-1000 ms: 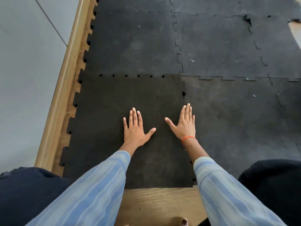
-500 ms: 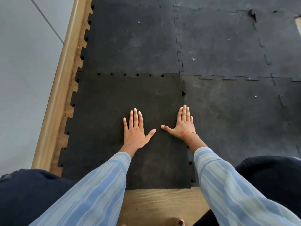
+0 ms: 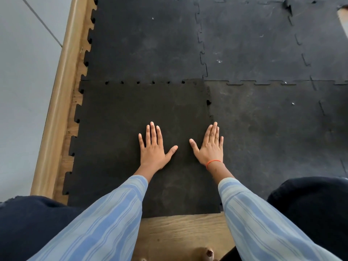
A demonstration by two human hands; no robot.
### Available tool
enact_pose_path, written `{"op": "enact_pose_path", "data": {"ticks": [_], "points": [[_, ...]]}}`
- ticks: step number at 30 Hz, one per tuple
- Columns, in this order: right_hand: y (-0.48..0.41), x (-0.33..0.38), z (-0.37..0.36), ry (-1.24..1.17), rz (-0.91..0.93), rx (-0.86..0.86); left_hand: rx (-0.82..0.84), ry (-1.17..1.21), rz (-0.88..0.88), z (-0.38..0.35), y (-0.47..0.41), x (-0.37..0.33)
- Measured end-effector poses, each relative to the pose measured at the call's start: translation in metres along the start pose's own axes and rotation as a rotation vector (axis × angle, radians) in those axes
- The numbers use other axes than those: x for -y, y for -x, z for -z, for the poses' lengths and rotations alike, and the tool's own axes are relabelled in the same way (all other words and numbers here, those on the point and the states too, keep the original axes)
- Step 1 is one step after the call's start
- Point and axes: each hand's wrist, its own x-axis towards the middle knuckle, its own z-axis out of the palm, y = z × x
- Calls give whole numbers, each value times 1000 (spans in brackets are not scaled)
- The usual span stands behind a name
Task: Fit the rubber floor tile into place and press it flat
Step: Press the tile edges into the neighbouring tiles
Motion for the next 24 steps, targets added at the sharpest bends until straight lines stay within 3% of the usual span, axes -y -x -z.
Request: {"op": "enact_pose_path", "data": {"ticks": [8,18,24], "points": [[-9,3,7,-56,-26,35,23,5,-4,5,0,-2],[-76,-6,16,-69,26,-169,-1,-16,-5,-1,-3,0],[-83,-5,5,40,-21,-253,-21,-23,-6,-4,-3,-1]]}}
